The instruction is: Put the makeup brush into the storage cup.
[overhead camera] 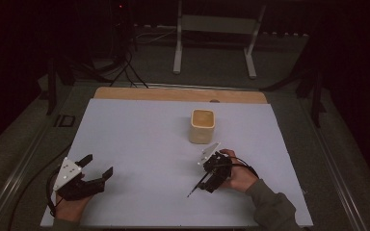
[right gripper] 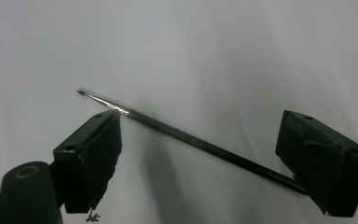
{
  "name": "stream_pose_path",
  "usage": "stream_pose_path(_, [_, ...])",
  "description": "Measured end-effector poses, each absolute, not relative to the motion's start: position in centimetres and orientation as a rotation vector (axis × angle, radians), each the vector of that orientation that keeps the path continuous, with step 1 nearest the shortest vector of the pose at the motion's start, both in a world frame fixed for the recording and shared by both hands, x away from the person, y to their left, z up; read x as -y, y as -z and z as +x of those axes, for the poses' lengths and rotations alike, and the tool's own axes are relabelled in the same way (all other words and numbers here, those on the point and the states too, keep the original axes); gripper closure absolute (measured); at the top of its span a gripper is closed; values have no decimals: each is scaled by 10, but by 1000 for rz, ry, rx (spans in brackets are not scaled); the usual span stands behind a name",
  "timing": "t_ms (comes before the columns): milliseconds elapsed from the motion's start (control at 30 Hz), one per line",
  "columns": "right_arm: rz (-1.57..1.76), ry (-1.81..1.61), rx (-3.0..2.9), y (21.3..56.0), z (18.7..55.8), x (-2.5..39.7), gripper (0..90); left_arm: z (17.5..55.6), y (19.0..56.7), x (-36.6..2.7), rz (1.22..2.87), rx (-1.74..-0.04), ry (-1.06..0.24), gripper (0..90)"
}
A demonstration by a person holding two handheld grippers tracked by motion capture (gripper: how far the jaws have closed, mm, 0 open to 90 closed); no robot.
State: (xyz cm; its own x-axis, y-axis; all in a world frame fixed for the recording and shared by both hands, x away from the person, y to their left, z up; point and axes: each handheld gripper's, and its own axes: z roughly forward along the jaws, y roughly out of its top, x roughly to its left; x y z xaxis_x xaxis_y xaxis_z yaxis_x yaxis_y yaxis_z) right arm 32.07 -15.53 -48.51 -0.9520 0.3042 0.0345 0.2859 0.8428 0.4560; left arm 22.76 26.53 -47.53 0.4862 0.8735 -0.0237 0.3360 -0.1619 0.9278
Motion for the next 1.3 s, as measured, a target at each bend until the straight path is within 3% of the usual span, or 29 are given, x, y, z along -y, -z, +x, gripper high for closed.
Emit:
stream_pose_path(400, [461, -682, -2995, 492, 322, 153, 166, 227, 475, -265, 1727, -1033, -671, 154])
stream_pose_path(600, [459, -623, -3012, 499, 325, 152, 292, 227, 475, -266, 1726, -1033, -672, 154])
stream_pose_path(667, [460, -608, -3006, 497, 326, 152, 365, 227, 475, -266, 1726, -1034, -672, 154])
stream_pose_path(767, [448, -582, -3021, 493, 326, 154, 634, 227, 475, -265, 1728, -1033, -673, 154])
stream_pose_path(900, [412, -504, -3052, 490, 323, 156, 839, 227, 475, -265, 1728, -1034, -676, 154])
stream_pose_path(1300, [431, -518, -3049, 489, 322, 158, 853, 227, 475, -265, 1730, -1035, -676, 156])
